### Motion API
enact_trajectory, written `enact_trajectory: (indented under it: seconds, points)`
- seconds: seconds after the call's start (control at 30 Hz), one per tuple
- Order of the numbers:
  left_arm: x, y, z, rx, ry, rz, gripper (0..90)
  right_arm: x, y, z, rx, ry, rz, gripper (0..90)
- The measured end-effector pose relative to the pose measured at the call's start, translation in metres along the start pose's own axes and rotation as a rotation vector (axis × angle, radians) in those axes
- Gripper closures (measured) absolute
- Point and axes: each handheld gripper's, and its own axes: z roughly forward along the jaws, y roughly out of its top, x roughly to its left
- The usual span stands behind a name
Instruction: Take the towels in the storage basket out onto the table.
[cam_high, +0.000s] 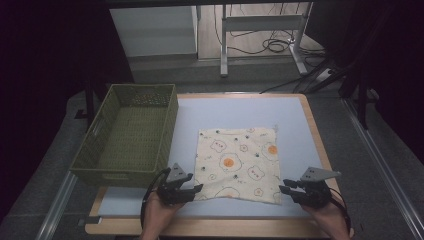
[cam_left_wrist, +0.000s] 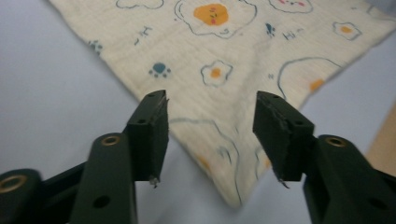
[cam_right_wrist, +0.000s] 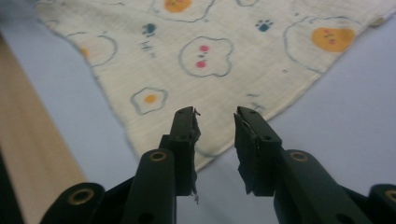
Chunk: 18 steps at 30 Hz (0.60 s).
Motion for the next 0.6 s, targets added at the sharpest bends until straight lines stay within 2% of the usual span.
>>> enact_trajectory:
  seconds: [0.1,0.17,0.23,0.27,0.33,0.43,0.5,0.6]
  points:
    - [0.002,0.004,0.01,0.006,-0.003,0.0,37.5,-0.009,0.003,0.007,0.007,-0.011,0.014,62.1]
    - [0.008,0.011,0.022,0.014,0.009,0.004,36.7,-0.012,0.005,0.011,0.008,-0.024,0.014,58.4]
    - [0.01,0.013,0.025,0.014,0.011,0.004,33.5,-0.012,0.006,0.013,0.005,-0.034,0.006,56.4]
    - [0.015,0.018,0.031,0.014,0.017,0.005,33.3,-0.013,0.009,0.016,0.004,-0.06,-0.023,51.6]
    - [0.019,0.024,0.035,0.013,0.022,0.006,31.1,-0.014,0.011,0.019,0.014,-0.095,-0.04,47.3]
    - [0.022,0.028,0.039,0.016,0.026,0.01,29.2,-0.017,0.014,0.023,0.014,-0.111,-0.035,44.4]
    - [0.027,0.036,0.046,0.019,0.029,0.01,28.1,-0.024,0.018,0.029,0.023,-0.123,-0.012,37.8]
    - [0.031,0.044,0.053,0.024,0.033,0.02,27.0,-0.031,0.024,0.035,0.028,-0.121,0.005,36.7]
